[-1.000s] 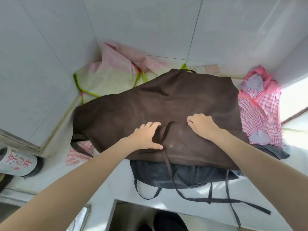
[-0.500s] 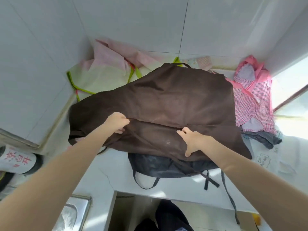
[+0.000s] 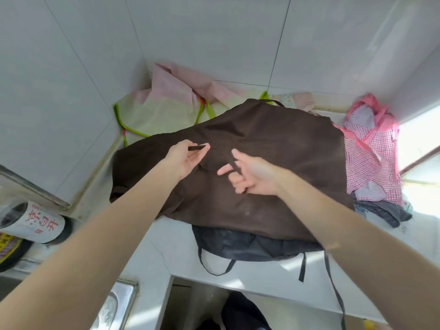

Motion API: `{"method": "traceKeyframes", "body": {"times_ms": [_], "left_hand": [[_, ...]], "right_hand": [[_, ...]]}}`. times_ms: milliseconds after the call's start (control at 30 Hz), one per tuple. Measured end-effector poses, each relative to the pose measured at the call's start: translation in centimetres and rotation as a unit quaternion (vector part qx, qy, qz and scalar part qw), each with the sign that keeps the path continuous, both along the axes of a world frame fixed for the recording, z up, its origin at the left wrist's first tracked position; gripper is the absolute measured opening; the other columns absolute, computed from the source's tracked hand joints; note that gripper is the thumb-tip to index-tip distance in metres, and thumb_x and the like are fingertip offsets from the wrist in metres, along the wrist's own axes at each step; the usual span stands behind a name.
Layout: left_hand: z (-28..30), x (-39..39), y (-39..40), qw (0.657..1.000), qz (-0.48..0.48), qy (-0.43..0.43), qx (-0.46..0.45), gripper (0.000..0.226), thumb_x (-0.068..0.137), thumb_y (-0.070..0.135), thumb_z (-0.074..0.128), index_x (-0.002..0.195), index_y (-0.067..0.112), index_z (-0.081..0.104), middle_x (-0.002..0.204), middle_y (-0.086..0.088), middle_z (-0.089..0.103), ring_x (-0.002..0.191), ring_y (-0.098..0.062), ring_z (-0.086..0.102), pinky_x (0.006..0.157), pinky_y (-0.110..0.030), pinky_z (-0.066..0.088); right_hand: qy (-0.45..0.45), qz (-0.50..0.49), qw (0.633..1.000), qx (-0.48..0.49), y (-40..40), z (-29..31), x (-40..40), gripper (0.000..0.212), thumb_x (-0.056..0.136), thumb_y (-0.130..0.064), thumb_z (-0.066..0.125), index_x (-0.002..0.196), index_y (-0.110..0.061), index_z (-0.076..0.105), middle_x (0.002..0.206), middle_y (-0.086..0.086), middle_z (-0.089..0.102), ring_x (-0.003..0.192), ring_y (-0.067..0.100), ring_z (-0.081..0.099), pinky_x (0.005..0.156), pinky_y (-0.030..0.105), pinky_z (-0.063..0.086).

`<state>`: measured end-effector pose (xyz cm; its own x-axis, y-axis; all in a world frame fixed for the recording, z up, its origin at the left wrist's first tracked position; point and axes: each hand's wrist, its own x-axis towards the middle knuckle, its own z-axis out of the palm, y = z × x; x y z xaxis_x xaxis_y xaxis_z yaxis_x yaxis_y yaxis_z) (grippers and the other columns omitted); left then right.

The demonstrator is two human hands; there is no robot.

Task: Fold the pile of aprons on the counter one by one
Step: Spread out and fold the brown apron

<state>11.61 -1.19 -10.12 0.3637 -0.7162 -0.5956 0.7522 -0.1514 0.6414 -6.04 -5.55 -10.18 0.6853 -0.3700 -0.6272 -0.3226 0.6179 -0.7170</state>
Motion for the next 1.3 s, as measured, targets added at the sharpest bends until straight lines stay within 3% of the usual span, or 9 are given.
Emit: {"method": "traceKeyframes", "body": {"times_ms": [133,333,433,533,633,867,1000,1167,1300], "left_hand": [[-1.2,-0.8,0.3,0.955,-0.184,-0.209,0.101,0.04,0.096,0.02,0.051,0.129,0.0,0.039,0.096,-0.015,0.059,0.084,-0.02,0.06,0.073,-0.026,0.053],[-5.5,-0.8,3.3,0.605,-0.552,-0.528,0.225,0.093,0.08,0.036,0.072,0.149,0.018,0.012,0.147,-0.01,0.023,0.13,-0.029,0.039,0.106,-0.039,0.038],[-6.7,-0.4,4.2,0.521,-0.525,-0.626,0.247,0.082,0.085,0.023,0.067,0.148,0.017,0.013,0.146,-0.014,0.017,0.125,-0.035,0.043,0.104,-0.04,0.039],[-6.6,0.9,5.0,0.531,-0.486,-0.647,0.253,0.07,0.086,0.028,0.067,0.14,0.015,0.025,0.141,-0.013,0.027,0.119,-0.032,0.049,0.1,-0.036,0.041],[-6.4,2.3,6.3,0.533,-0.534,-0.6,0.266,0.066,0.08,0.041,0.071,0.127,0.011,0.036,0.127,-0.009,0.042,0.112,-0.025,0.05,0.092,-0.033,0.044],[-6.8,2.3,10.1,0.442,-0.587,-0.608,0.3,0.022,0.087,0.013,0.058,0.108,0.007,0.054,0.115,-0.009,0.056,0.105,-0.025,0.057,0.077,-0.026,0.044],[-6.4,3.6,10.7,0.499,-0.543,-0.612,0.286,0.007,0.087,0.005,0.051,0.081,0.004,0.055,0.097,-0.015,0.055,0.092,-0.028,0.055,0.07,-0.026,0.038],[-5.2,4.0,10.4,0.656,-0.433,-0.591,0.183,0.024,0.087,-0.006,0.045,0.072,0.012,0.048,0.064,0.001,0.047,0.061,-0.016,0.046,0.044,-0.011,0.032],[-5.5,4.2,10.8,0.591,-0.452,-0.652,0.149,0.019,0.087,-0.006,0.045,0.086,0.012,0.048,0.079,-0.002,0.051,0.074,-0.018,0.05,0.063,-0.015,0.039]], "right_hand": [[0.161,0.014,0.956,-0.246,-4.8,2.7,-4.3,0.025,0.099,-0.022,0.046,0.096,-0.002,0.062,0.051,-0.003,0.034,0.034,0.005,0.018,0.037,0.017,0.017],[0.378,0.187,0.765,-0.487,-6.3,0.1,-8.1,0.006,0.084,-0.018,0.062,0.084,-0.014,0.067,0.075,0.002,0.065,0.072,0.021,0.061,0.066,0.025,0.047],[0.456,0.275,0.693,-0.486,-4.6,-2.3,-7.8,0.013,0.089,-0.018,0.055,0.1,-0.014,0.061,0.113,0.009,0.06,0.108,0.03,0.056,0.095,0.036,0.042],[0.476,0.285,0.64,-0.531,-3.3,-3.1,-6.6,0.027,0.091,-0.01,0.045,0.116,-0.01,0.054,0.124,0.011,0.052,0.118,0.031,0.047,0.1,0.044,0.033],[0.355,0.3,0.652,-0.599,-1.6,-3.7,-4.0,0.032,0.092,-0.013,0.047,0.123,-0.009,0.049,0.127,0.012,0.044,0.118,0.031,0.042,0.095,0.04,0.04],[0.353,0.444,0.662,-0.489,3.6,-6.9,1.4,0.106,0.077,-0.03,0.075,0.151,-0.026,-0.001,0.155,0.013,-0.002,0.137,0.041,0.013,0.103,0.052,0.036],[0.384,0.449,0.65,-0.479,4.2,-8.1,1.8,0.121,0.074,-0.029,0.079,0.149,-0.026,-0.016,0.156,0.013,-0.017,0.141,0.043,0.001,0.107,0.053,0.032],[0.399,0.437,0.656,-0.469,4.1,-8.1,2.2,0.121,0.075,-0.029,0.078,0.148,-0.026,-0.018,0.156,0.011,-0.016,0.142,0.042,-0.001,0.109,0.053,0.029],[0.408,0.427,0.658,-0.468,4.2,-8.2,2.1,0.12,0.075,-0.029,0.078,0.149,-0.026,-0.018,0.156,0.012,-0.015,0.142,0.041,0.001,0.107,0.052,0.029]]}}
